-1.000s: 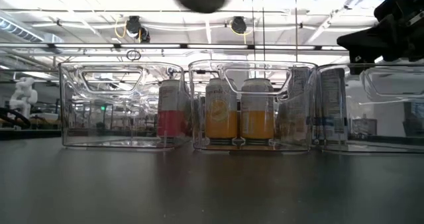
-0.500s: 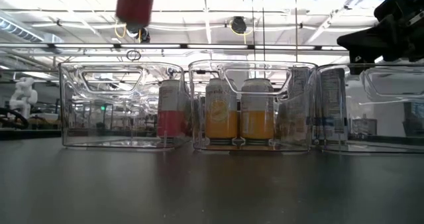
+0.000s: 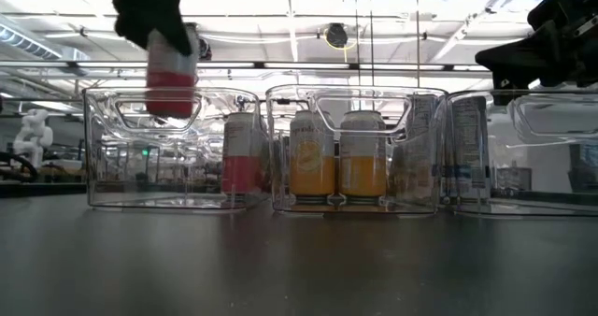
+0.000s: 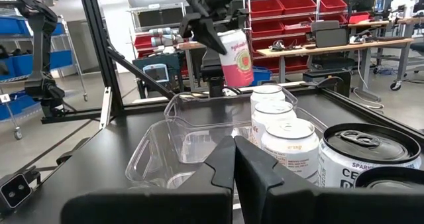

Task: Sort soda cans
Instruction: Put the pink white soda can into the left transparent bin

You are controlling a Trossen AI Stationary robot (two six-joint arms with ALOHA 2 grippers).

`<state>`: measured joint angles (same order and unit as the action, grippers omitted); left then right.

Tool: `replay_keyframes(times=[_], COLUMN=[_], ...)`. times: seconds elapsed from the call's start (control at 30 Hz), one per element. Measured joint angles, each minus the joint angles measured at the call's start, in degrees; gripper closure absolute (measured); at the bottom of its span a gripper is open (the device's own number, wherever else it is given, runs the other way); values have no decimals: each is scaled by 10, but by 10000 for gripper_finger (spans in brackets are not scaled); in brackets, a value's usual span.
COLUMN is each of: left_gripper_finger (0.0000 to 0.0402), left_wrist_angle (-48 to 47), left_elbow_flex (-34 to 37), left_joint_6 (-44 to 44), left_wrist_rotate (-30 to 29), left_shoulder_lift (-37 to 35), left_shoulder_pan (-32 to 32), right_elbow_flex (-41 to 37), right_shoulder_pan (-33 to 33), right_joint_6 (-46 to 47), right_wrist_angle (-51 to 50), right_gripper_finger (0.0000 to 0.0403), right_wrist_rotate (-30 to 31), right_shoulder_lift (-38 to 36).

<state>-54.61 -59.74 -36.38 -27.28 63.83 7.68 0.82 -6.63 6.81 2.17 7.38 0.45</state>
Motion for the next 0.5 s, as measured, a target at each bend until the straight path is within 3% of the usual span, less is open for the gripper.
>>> replay_keyframes(times=[0.17,0.33,0.5], left_gripper_finger=[77,77,77], left_wrist_angle=[55,72,170], left_elbow_flex=[19,44,90], left_joint_6=[60,84,98], left_wrist_rotate=[4,45,95], left_shoulder_lift=[1,22,25], left_shoulder_pan=[-34,-74,-98], right_elbow_flex=[0,0,0], right_shoulder_pan=[0,0,0], right_joint_6=[0,0,0], right_wrist_angle=[0,0,0], right_gripper_finger=[403,403,403], right_wrist_rotate=[0,0,0], right_shoulder_lift=[0,0,0])
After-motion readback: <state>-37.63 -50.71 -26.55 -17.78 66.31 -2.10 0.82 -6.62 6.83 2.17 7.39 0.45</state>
